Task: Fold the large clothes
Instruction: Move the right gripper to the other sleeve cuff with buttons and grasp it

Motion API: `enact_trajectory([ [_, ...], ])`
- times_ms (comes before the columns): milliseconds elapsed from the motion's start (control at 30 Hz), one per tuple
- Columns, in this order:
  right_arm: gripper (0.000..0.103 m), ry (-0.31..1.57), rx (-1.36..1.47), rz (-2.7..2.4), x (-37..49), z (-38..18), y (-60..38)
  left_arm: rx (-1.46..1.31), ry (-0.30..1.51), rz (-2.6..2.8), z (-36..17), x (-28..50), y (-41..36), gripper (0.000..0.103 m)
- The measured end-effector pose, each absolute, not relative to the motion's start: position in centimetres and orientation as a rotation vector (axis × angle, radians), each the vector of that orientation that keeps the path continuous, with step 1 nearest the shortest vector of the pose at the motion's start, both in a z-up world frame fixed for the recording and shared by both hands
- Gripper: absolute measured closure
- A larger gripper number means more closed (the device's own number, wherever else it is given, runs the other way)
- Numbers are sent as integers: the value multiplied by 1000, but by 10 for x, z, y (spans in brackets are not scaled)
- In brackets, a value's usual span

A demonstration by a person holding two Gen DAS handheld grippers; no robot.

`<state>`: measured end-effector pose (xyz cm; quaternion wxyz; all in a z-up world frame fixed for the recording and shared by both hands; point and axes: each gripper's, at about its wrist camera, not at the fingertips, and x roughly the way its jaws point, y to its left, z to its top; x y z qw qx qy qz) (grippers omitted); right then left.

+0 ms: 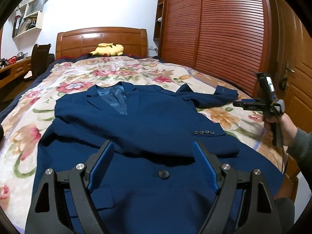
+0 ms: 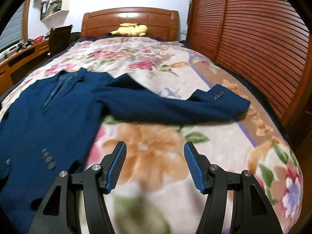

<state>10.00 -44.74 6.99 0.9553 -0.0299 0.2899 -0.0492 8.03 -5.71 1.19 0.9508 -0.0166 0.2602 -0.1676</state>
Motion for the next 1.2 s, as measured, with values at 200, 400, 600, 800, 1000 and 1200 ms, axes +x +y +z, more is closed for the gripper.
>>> enact_trajectory([
  [200, 26, 602, -62, -145, 142, 64, -469, -56, 559, -341, 8, 87, -56, 20],
  [400, 23, 634, -26, -225, 183, 53, -500, -59, 574, -326, 4, 91, -55, 20],
  [600, 23, 665, 90, -295, 212, 46, -528, -30, 585, -322, 2, 91, -61, 20],
  [800, 23, 699, 157, -316, 234, 40, -535, -15, 594, -319, 1, 92, -62, 20],
  [1000, 24, 733, 152, -348, 245, 35, -532, -11, 599, -315, 0, 93, -64, 20],
  [1200, 67, 760, 110, -342, 251, 33, -534, -6, 598, -311, 0, 92, -65, 20],
])
